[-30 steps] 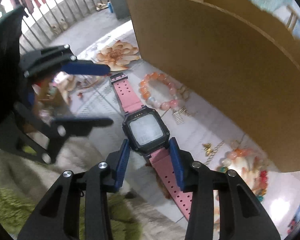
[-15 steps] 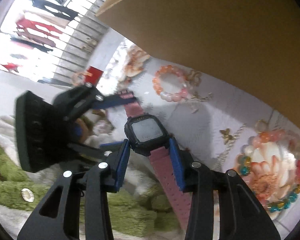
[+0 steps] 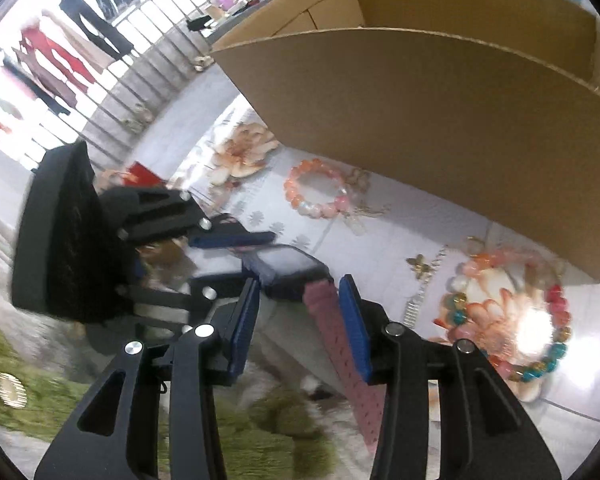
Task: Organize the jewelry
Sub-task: 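Lift the watch with the right gripper and carry it over the cardboard box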
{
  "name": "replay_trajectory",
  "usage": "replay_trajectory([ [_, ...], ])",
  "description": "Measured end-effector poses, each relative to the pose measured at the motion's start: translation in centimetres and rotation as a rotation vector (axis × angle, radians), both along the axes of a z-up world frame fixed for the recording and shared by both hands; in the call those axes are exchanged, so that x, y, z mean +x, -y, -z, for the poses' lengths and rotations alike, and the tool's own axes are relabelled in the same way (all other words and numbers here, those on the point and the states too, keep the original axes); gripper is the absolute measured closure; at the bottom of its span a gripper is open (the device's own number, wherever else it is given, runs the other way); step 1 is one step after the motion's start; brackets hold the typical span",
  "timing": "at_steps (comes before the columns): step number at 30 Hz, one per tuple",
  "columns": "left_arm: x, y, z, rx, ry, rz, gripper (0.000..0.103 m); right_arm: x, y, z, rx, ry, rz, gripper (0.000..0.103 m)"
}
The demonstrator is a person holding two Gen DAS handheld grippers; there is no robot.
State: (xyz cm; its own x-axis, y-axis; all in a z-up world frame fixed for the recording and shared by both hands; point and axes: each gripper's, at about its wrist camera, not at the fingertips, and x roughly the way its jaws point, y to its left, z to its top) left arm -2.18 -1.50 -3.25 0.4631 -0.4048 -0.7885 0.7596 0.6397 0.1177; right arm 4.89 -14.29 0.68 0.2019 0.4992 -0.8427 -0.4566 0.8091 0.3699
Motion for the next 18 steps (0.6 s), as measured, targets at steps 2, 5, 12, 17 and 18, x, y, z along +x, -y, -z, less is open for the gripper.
replay_trajectory([
  [2,0.2,-0.2,0.0,0.0,-0.001,0.0,0.084,-1.1,-0.6,-0.2,-0.048,0.038,0.005,0.062],
  [5,0.4,-0.4,-0.1,0.011,0.017,0.003,0.085,-1.7,-0.4,-0.4,-0.094,0.084,0.022,0.062],
  [12,-0.7,-0.5,-0.5,0.004,0.049,-0.026,0.088,-2.9,0.2,0.1,-0.219,0.16,0.109,0.096],
  [17,-1.7,-0.7,-3.3,-0.062,0.077,-0.046,0.089,-4.5,1.6,-3.1,-0.18,0.219,0.184,0.098],
  [18,-1.7,-0.8,-4.2,-0.083,0.078,-0.05,0.089,-4.9,1.9,-4.1,-0.175,0.233,0.197,0.098],
])
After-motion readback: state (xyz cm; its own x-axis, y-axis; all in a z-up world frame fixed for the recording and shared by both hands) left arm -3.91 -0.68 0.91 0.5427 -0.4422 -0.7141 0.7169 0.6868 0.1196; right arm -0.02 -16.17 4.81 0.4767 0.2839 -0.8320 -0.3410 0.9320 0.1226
